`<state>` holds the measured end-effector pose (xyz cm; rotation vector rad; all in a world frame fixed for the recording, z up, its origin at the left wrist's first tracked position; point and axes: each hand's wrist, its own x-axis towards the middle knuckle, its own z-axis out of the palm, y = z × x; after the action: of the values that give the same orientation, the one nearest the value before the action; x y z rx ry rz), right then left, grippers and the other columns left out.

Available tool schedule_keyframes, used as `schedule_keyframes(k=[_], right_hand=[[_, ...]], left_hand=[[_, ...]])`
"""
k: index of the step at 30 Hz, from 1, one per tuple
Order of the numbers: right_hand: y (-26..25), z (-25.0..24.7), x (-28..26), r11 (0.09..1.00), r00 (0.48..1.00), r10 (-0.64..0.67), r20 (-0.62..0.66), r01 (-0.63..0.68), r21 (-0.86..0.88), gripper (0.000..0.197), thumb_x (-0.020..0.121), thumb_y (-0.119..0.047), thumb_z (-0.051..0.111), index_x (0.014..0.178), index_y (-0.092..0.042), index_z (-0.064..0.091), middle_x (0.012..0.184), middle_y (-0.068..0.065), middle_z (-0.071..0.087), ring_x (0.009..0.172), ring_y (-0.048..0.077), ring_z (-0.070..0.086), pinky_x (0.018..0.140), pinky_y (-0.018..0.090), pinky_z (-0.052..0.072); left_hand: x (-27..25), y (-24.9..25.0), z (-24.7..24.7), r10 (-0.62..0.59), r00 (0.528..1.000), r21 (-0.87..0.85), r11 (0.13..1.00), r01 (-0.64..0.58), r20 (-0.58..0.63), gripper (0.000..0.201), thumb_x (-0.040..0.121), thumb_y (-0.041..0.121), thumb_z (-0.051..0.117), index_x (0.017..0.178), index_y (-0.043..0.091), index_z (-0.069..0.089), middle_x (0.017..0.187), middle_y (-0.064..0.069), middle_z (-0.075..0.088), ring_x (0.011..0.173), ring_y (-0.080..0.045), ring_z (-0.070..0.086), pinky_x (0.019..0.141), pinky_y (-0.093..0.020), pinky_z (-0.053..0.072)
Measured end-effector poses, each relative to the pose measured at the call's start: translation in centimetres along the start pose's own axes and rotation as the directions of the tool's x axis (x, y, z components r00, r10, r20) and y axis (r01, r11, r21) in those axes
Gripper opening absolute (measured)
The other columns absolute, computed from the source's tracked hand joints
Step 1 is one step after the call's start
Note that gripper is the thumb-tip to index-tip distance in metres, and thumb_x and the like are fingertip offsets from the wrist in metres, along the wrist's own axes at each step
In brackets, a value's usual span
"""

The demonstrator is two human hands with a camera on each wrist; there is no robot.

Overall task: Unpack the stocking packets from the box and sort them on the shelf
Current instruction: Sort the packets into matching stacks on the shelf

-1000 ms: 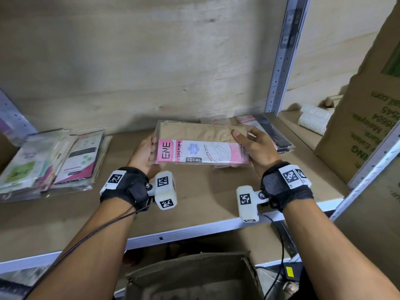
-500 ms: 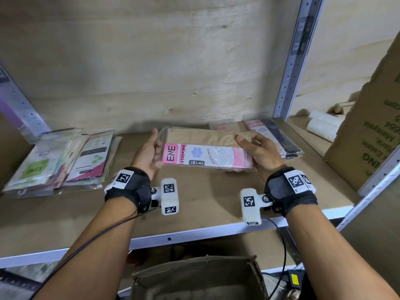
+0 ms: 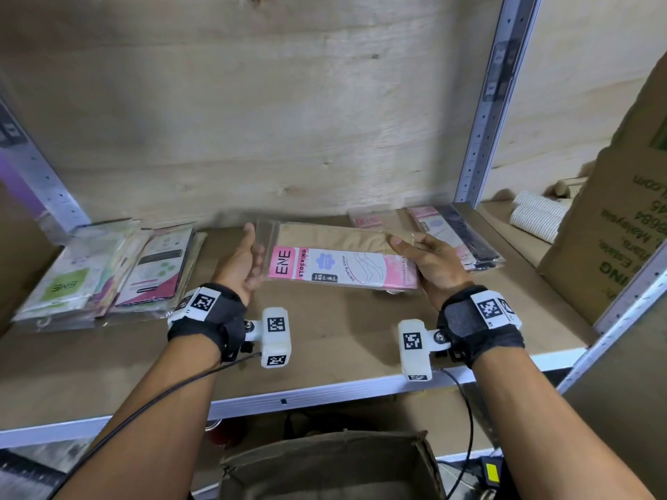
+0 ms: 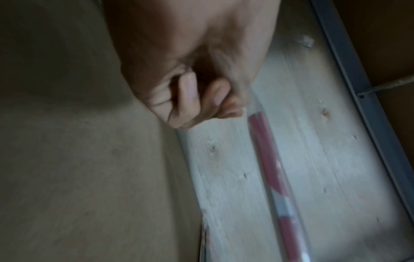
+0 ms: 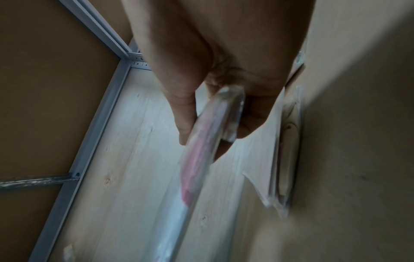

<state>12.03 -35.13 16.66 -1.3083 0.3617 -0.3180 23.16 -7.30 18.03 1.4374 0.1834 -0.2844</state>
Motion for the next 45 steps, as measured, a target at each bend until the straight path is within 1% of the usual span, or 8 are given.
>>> schedule_keyframes(k=[5, 10, 17, 20, 28, 32, 39, 45], right_hand=[[-0.1, 0.5, -0.3, 0.999, 0.997, 0.049, -0.057, -0.048, 0.019, 0.043, 0.066, -0.023, 0.089, 0.093, -0.016, 0.056, 0.100, 0.016, 0.075, 0.088, 0.031, 0.073, 0.075, 0.043, 0.058], [-0.3, 1.8, -0.7, 0.987, 0.996, 0.093, -0.019, -0.089, 0.134, 0.048, 0.077, -0.007, 0.080, 0.111, -0.010, 0.046, 0.101, 0.022, 0.069, 0.079, 0.030, 0.069, 0.064, 0.039, 0.059], [1.0, 3.8, -1.3, 0.996, 0.996, 0.090, -0.004, -0.090, 0.019, 0.037, 0.081, 0.005, 0.069, 0.106, -0.010, 0.047, 0.088, 0.013, 0.066, 0.074, 0.025, 0.066, 0.066, 0.040, 0.058], [1.2, 4.2, -1.3, 0.992, 0.995, 0.096, 0.037, -0.092, -0.085, 0.040, 0.078, 0.007, 0.069, 0.108, -0.009, 0.047, 0.107, 0.019, 0.064, 0.094, 0.034, 0.066, 0.084, 0.049, 0.058], [-0.2, 2.8, -0.3, 0.958, 1.000, -0.018, 0.013, 0.021, -0.285, 0.043, 0.074, 0.002, 0.078, 0.110, -0.006, 0.057, 0.100, 0.013, 0.069, 0.069, 0.021, 0.067, 0.065, 0.033, 0.058], [-1.1, 1.6, 0.4, 0.910, 0.994, -0.089, -0.065, 0.055, -0.410, 0.045, 0.072, -0.007, 0.083, 0.111, -0.009, 0.062, 0.085, 0.002, 0.071, 0.058, 0.015, 0.068, 0.071, 0.034, 0.060], [-1.6, -1.1, 0.6, 0.790, 0.979, -0.137, -0.152, 0.016, -0.614, 0.051, 0.074, -0.016, 0.084, 0.117, -0.015, 0.057, 0.091, 0.000, 0.062, 0.091, 0.023, 0.064, 0.085, 0.043, 0.057], [-1.8, -2.6, 0.9, 0.695, 0.987, -0.046, -0.156, -0.081, -0.714, 0.036, 0.073, -0.015, 0.083, 0.104, -0.016, 0.066, 0.099, 0.001, 0.067, 0.100, 0.023, 0.065, 0.093, 0.041, 0.055]], left_hand=[[0.2, -0.3, 0.0, -0.100, 0.992, 0.027, 0.994, 0.102, -0.076, 0.084, 0.093, 0.074, 0.028, 0.111, 0.002, 0.067, 0.078, -0.010, 0.068, 0.047, -0.014, 0.054, 0.035, -0.017, 0.043], [-1.2, -0.8, 1.9, -0.127, 0.971, 0.079, 0.990, 0.113, 0.202, 0.077, 0.087, 0.074, 0.045, 0.107, 0.002, 0.066, 0.090, -0.018, 0.077, 0.074, -0.023, 0.075, 0.055, -0.025, 0.059], [-3.2, -1.8, 4.3, -0.172, 0.809, 0.263, 0.964, 0.022, 0.562, 0.052, 0.075, 0.031, 0.081, 0.117, 0.004, 0.067, 0.106, -0.019, 0.074, 0.095, -0.027, 0.074, 0.074, -0.026, 0.061], [-3.0, -1.7, 4.1, -0.155, 0.827, 0.316, 0.948, -0.028, 0.540, 0.035, 0.083, 0.012, 0.076, 0.116, 0.004, 0.069, 0.108, -0.015, 0.075, 0.089, -0.020, 0.074, 0.073, -0.023, 0.061], [-2.7, -0.7, 5.4, 0.018, 0.883, 0.291, 0.941, -0.174, 0.469, 0.039, 0.083, 0.007, 0.076, 0.120, 0.000, 0.067, 0.106, -0.010, 0.076, 0.092, -0.019, 0.074, 0.076, -0.023, 0.060], [-2.7, -0.3, 7.3, 0.021, 0.866, 0.281, 0.942, -0.185, 0.499, 0.039, 0.088, -0.003, 0.067, 0.127, -0.005, 0.060, 0.114, -0.017, 0.071, 0.092, -0.021, 0.072, 0.080, -0.024, 0.061], [-3.5, -0.7, 11.2, 0.001, 0.896, 0.322, 0.933, -0.160, 0.444, 0.047, 0.084, -0.014, 0.066, 0.129, -0.016, 0.052, 0.124, -0.029, 0.062, 0.094, -0.029, 0.069, 0.067, -0.020, 0.061], [-3.3, -1.6, 13.1, -0.066, 0.930, 0.413, 0.906, -0.096, 0.362, 0.049, 0.082, -0.014, 0.070, 0.128, -0.014, 0.053, 0.124, -0.030, 0.062, 0.109, -0.038, 0.067, 0.082, -0.028, 0.057]])
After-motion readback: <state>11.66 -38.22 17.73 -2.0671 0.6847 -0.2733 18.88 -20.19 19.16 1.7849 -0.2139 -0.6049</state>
